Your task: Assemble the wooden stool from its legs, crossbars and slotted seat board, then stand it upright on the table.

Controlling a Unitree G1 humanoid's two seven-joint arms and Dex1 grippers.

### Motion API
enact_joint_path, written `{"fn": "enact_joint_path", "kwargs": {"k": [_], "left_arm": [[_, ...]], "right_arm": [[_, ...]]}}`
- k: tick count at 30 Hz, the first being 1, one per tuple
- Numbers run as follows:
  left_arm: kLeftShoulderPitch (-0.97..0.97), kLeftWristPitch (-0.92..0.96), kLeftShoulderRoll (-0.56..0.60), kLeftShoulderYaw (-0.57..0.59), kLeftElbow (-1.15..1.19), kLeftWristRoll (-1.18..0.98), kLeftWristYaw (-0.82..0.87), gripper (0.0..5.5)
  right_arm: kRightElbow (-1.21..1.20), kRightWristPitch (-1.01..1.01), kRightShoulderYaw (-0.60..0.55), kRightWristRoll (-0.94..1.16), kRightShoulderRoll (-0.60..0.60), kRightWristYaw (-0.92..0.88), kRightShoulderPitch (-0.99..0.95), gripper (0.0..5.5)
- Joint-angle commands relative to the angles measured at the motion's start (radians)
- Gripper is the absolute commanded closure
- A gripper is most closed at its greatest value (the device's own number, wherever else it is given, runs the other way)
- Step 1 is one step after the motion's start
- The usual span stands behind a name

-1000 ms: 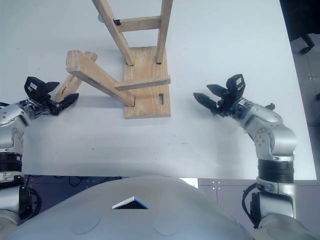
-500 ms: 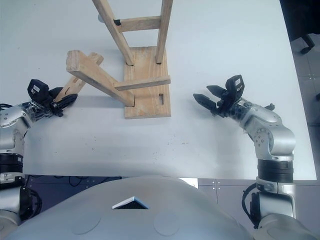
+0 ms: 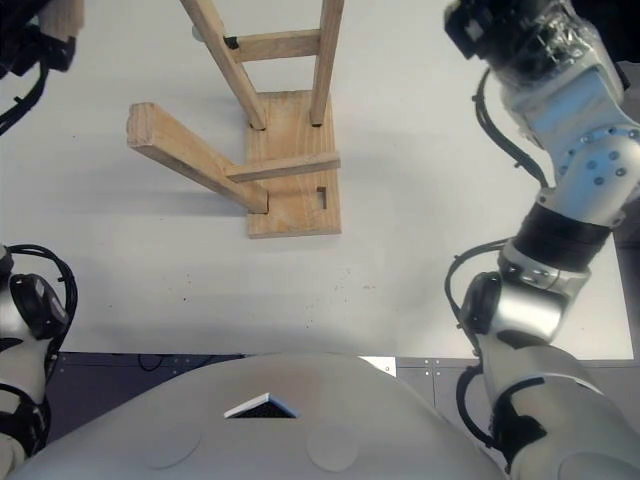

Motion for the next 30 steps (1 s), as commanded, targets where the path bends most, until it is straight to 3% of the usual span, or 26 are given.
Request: {"fn": "enact_joint_path", "kwargs": {"k": [1,13,21,26,27,30], "left_arm": [[-0.014,0.037,-0.011,-0.044,-0.025,-0.002,-0.021,3.5],[-0.012,0.064,-0.033,-0.097,-0.03,0.022,-0.064,3.5],[-0.048,0.074,-0.039,-0.116,0.005,0.035,-0.081,3.5],[-0.097,0.078,-0.035,-0.144,0.056,0.077,-0.084,3.5],[-0.106,0.076,-0.028,-0.15,0.074,0.093,-0.092,3.14],[-0.129,0.074,0.002,-0.166,0.131,0.14,-0.14,2.76]], "right_arm": [[-0.07,0.013,0.047,0.078,0.047,-0.051,-0.038,1.92],[-0.026,-0.012,0.186,0.069,0.151,-0.095,-0.092,1.92],[-0.019,-0.042,0.201,0.051,0.186,-0.11,-0.088,3.21],[-0.025,-0.065,0.203,-0.005,0.183,-0.086,-0.074,3.34],[-0.026,-0.075,0.201,-0.023,0.179,-0.077,-0.068,3.37],[-0.037,-0.11,0.186,-0.077,0.157,-0.051,-0.038,3.42]]}}
